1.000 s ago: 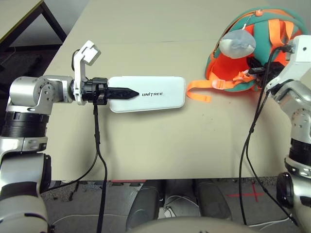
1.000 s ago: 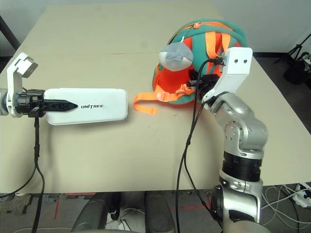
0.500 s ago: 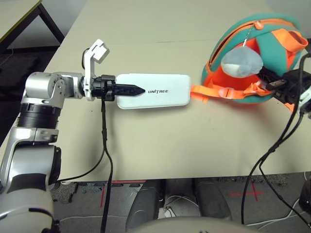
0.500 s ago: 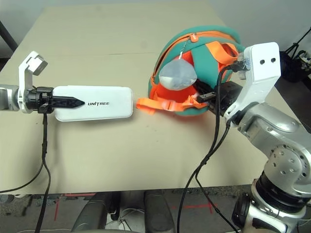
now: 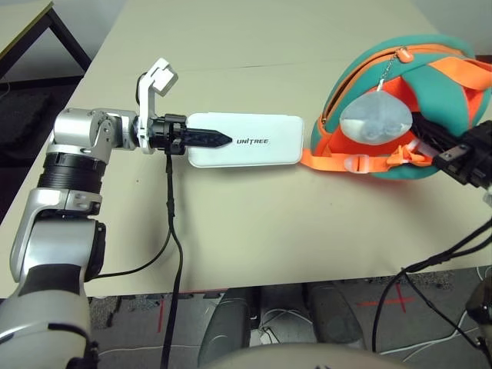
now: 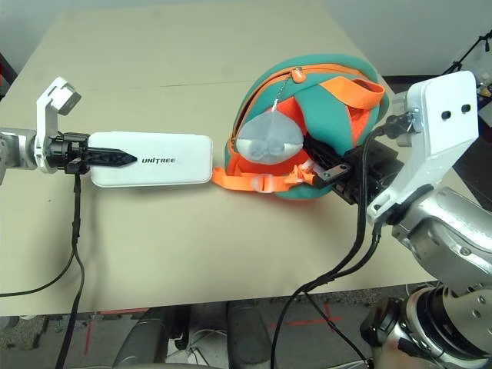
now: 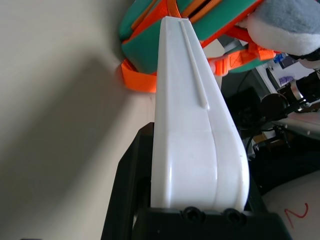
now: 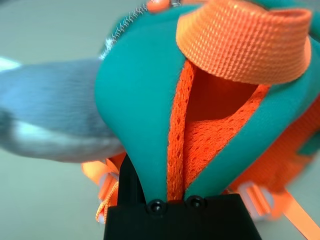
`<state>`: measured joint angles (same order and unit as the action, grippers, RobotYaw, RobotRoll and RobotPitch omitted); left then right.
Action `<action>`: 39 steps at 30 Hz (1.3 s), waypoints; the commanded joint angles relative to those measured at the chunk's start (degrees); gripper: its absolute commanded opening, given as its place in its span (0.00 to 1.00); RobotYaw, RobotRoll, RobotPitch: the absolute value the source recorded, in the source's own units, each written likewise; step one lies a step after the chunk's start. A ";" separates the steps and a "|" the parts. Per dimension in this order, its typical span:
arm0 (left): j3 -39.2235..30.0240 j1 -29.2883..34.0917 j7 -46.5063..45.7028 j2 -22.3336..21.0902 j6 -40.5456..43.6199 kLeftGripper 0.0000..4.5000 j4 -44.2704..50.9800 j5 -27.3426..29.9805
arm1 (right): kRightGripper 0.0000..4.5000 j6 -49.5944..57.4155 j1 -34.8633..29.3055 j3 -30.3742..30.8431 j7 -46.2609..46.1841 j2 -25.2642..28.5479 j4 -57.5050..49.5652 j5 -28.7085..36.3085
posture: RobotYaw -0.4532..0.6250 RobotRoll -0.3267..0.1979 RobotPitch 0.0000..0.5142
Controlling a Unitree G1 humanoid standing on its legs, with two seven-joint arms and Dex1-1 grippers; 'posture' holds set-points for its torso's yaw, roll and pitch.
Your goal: Put the pencil case into the backpack and zip it.
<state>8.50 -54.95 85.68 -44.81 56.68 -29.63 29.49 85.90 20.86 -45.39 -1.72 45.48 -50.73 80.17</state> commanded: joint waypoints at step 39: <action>-2.14 -14.53 -2.56 -3.05 -1.70 0.32 15.22 2.12 | 0.04 -46.87 -22.70 27.42 5.78 -0.26 13.92 -25.53 | 0.29 0.62 0.31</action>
<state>5.70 -67.79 82.12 -48.13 56.91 -13.10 32.60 37.80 -1.97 -18.72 3.42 45.63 -37.38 55.43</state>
